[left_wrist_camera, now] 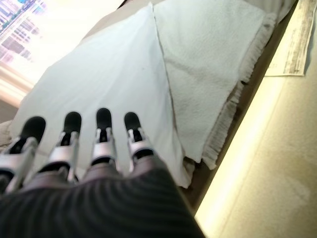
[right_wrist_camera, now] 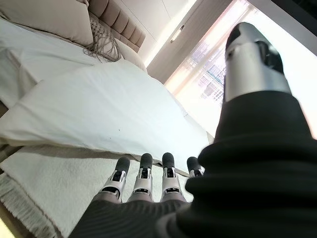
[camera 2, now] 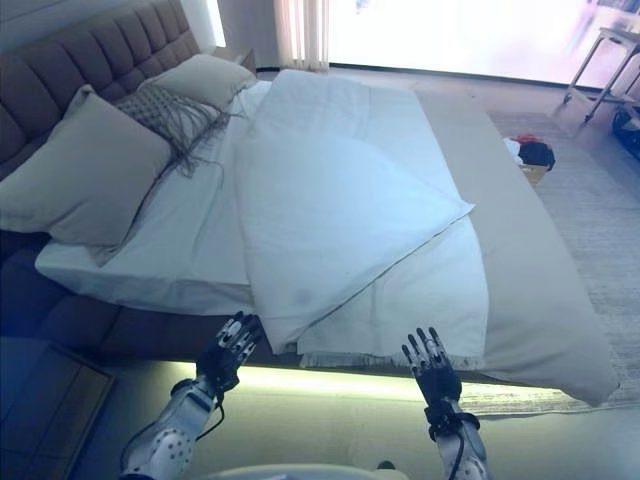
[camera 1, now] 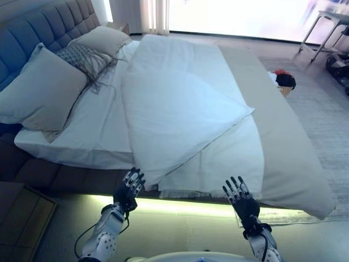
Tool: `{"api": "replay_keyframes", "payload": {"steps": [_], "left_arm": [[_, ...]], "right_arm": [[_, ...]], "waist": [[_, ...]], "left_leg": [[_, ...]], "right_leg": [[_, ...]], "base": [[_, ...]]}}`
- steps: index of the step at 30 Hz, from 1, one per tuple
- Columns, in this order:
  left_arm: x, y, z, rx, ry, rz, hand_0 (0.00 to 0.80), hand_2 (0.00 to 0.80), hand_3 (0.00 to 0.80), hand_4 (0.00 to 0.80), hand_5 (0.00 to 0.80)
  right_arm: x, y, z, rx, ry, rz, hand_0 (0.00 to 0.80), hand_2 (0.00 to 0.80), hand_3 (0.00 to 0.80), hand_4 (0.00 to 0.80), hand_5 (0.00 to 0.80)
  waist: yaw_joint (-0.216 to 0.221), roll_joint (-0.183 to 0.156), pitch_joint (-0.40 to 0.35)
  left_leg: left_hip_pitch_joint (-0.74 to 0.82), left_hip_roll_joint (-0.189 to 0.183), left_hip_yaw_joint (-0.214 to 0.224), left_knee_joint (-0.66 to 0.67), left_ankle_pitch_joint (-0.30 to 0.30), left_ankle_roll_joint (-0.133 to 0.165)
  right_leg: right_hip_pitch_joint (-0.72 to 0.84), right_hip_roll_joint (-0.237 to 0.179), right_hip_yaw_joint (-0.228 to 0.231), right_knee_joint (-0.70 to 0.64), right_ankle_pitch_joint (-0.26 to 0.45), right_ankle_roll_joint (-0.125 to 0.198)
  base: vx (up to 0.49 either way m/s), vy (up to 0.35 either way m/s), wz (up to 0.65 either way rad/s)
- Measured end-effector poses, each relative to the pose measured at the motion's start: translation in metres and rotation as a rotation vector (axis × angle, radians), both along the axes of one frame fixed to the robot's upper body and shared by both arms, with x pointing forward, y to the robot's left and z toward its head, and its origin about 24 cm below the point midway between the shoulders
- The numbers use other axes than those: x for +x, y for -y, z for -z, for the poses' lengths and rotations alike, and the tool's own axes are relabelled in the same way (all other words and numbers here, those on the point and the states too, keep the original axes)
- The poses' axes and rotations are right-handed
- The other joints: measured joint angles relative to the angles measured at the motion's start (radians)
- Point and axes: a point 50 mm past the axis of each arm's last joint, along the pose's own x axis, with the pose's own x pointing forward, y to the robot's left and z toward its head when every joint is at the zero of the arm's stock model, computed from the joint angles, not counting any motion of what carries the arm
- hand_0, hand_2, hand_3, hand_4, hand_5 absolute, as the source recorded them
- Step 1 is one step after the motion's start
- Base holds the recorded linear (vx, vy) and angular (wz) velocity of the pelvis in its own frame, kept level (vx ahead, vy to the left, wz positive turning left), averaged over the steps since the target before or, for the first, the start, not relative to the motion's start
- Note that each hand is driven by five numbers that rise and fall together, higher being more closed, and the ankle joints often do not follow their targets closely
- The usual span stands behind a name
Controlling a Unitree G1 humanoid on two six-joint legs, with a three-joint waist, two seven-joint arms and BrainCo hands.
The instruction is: Make the bed neatly
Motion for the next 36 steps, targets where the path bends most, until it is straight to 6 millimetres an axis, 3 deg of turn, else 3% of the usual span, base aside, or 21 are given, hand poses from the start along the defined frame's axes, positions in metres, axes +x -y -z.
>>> {"api": "replay_keyframes", "payload": {"steps": [3,5,7,14,18,26,31,36], "left_arm": [[-0.009,-0.003,0.006,0.0,-0.029,-0.009,0.0,0.0,0.0,0.0,0.0],[-0.008,0.001,0.005,-0.015,-0.015,0.008,0.0,0.0,0.0,0.0,0.0],[-0.005,0.003,0.003,-0.022,0.004,0.017,0.0,0.0,0.0,0.0,0.0],[-0.007,-0.004,0.002,0.013,0.003,0.03,0.0,0.0,0.0,0.0,0.0],[-0.005,-0.002,-0.004,0.006,0.027,0.037,0.0,0.0,0.0,0.0,0.0],[-0.015,0.003,0.002,-0.004,-0.004,0.051,0.0,0.0,0.0,0.0,0.0],[-0.017,0.006,0.003,-0.02,-0.004,0.071,0.0,0.0,0.0,0.0,0.0],[-0.012,-0.002,-0.001,0.016,0.007,0.084,0.0,0.0,0.0,0.0,0.0]], "right_arm": [[-0.002,-0.001,0.002,0.006,-0.021,-0.017,0.0,0.0,0.0,0.0,0.0],[-0.002,0.006,0.0,-0.021,-0.022,-0.021,0.0,0.0,0.0,0.0,0.0],[0.002,0.012,-0.002,-0.044,-0.021,-0.008,0.0,0.0,0.0,0.0,0.0],[-0.009,0.007,0.002,-0.009,-0.044,0.018,0.0,0.0,0.0,0.0,0.0],[-0.013,0.006,0.004,-0.006,-0.06,0.025,0.0,0.0,0.0,0.0,0.0],[-0.015,0.01,0.004,-0.019,-0.072,0.03,0.0,0.0,0.0,0.0,0.0],[-0.01,0.013,0.002,-0.046,-0.079,0.039,0.0,0.0,0.0,0.0,0.0],[-0.008,0.014,0.001,-0.023,-0.074,0.057,0.0,0.0,0.0,0.0,0.0]], "waist": [[0.003,-0.003,0.003],[0.001,0.013,0.009],[-0.001,0.04,0.016],[-0.003,0.038,0.017],[-0.001,0.04,0.018],[0.002,0.041,0.025],[0.02,0.036,0.035],[0.028,0.023,0.024]], "left_leg": [[-0.049,0.002,-0.007,0.107,-0.018,0.031],[-0.053,0.0,-0.038,0.095,-0.034,0.048],[-0.048,-0.015,-0.06,0.054,-0.04,0.037],[-0.03,-0.047,-0.062,0.003,-0.017,0.02],[-0.019,-0.048,-0.054,-0.006,-0.003,0.002],[-0.018,-0.041,-0.059,0.009,-0.005,0.005],[-0.029,-0.055,-0.135,0.018,-0.033,0.008],[-0.031,-0.063,-0.135,0.01,-0.033,0.005]], "right_leg": [[-0.006,0.004,0.033,0.014,-0.012,-0.019],[-0.015,0.006,0.042,0.018,-0.009,-0.019],[-0.033,-0.003,0.044,0.031,-0.002,-0.007],[-0.028,-0.035,0.044,0.025,0.001,0.006],[-0.023,-0.037,0.044,0.012,0.008,0.013],[0.004,-0.031,0.018,-0.001,-0.001,0.01],[-0.001,-0.034,0.023,0.005,0.004,0.007],[-0.002,-0.045,0.024,0.009,0.001,0.013]], "base": [[0.0,0.093,-0.08],[0.037,0.162,0.04],[0.087,0.092,0.0],[0.102,0.058,0.02],[0.059,-0.04,-0.01],[-0.01,-0.061,0.07],[0.034,0.102,0.01],[0.098,0.079,-0.01]]}}
